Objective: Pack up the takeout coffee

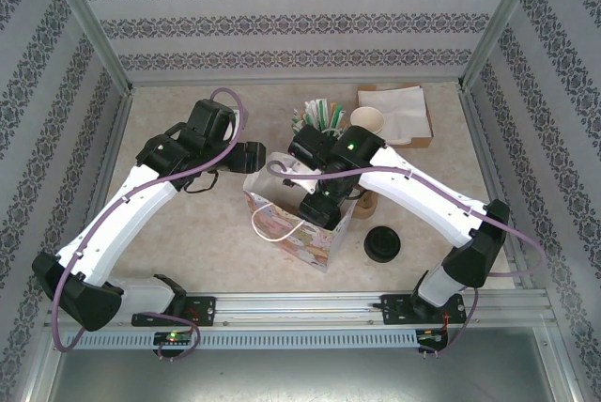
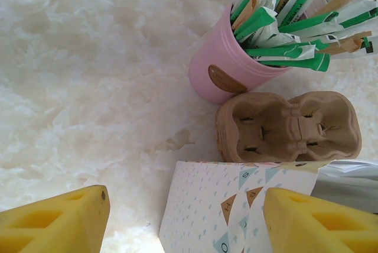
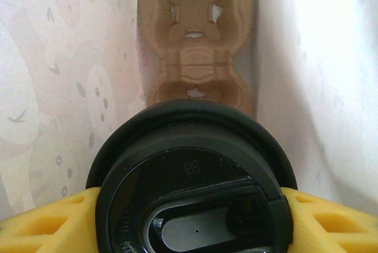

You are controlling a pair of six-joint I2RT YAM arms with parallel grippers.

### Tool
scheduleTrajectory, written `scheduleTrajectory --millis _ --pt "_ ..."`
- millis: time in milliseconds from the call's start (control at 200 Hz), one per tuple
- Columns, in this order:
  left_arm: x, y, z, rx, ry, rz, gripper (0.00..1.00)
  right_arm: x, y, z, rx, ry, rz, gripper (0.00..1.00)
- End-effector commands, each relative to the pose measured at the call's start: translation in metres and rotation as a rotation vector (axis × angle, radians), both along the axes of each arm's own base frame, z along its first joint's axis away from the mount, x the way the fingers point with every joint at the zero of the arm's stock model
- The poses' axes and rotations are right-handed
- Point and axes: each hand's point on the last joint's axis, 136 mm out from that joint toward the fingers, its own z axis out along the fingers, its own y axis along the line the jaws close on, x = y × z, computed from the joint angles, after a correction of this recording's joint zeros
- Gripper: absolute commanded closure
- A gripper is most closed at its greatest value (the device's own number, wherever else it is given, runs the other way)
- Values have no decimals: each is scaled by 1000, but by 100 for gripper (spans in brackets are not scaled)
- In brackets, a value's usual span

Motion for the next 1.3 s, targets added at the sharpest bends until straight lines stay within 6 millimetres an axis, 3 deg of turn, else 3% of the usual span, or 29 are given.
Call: scheduleTrajectory --millis 0,1294 --pt "-5 -4 -7 6 28 -11 30 -1 -1 2 21 -3 -12 38" --pt "-4 -7 -10 -4 52 -10 30 -8 2 -45 -26 67 -13 39"
